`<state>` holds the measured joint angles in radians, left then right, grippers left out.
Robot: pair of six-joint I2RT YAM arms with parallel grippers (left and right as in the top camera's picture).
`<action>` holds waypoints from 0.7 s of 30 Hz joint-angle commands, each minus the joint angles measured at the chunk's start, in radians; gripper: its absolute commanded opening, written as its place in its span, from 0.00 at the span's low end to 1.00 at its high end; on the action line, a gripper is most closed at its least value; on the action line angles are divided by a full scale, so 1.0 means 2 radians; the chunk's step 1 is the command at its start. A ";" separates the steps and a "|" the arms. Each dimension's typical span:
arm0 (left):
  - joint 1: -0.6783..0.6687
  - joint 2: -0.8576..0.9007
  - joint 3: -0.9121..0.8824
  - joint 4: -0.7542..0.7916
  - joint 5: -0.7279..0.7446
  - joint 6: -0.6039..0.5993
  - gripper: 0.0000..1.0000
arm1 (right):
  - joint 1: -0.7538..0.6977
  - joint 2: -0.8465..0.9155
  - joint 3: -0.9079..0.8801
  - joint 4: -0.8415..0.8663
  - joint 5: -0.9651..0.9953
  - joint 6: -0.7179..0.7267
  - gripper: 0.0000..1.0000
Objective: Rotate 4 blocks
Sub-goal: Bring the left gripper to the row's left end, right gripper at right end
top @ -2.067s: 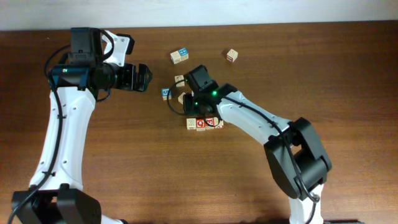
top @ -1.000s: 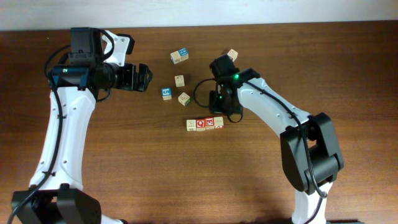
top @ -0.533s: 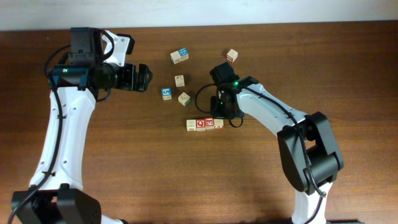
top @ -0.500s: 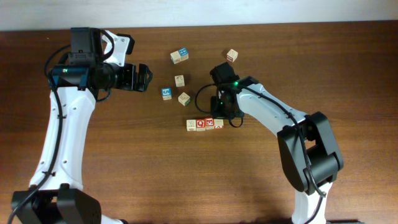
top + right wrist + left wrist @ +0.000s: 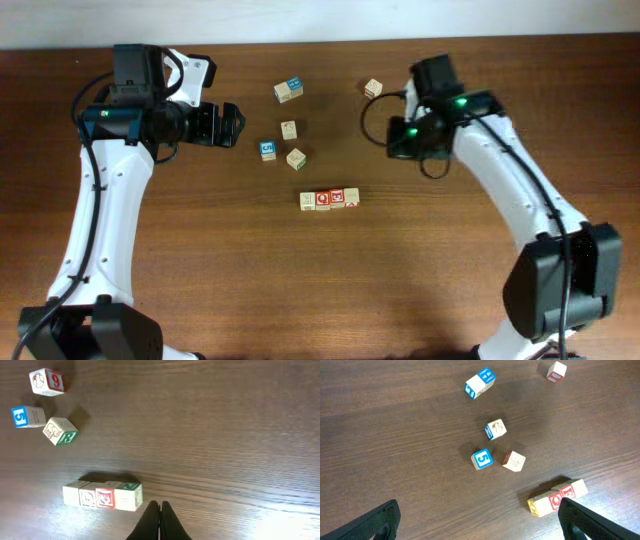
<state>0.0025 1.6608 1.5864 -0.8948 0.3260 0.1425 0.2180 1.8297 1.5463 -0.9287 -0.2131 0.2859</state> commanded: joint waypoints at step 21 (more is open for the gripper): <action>-0.024 0.099 -0.118 0.029 0.126 -0.097 0.00 | -0.011 0.029 -0.248 0.272 -0.215 -0.021 0.04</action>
<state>-0.0093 1.8416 1.4353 -0.8822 0.4538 -0.0322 0.1986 1.8805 1.0561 -0.3878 -0.6342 0.2398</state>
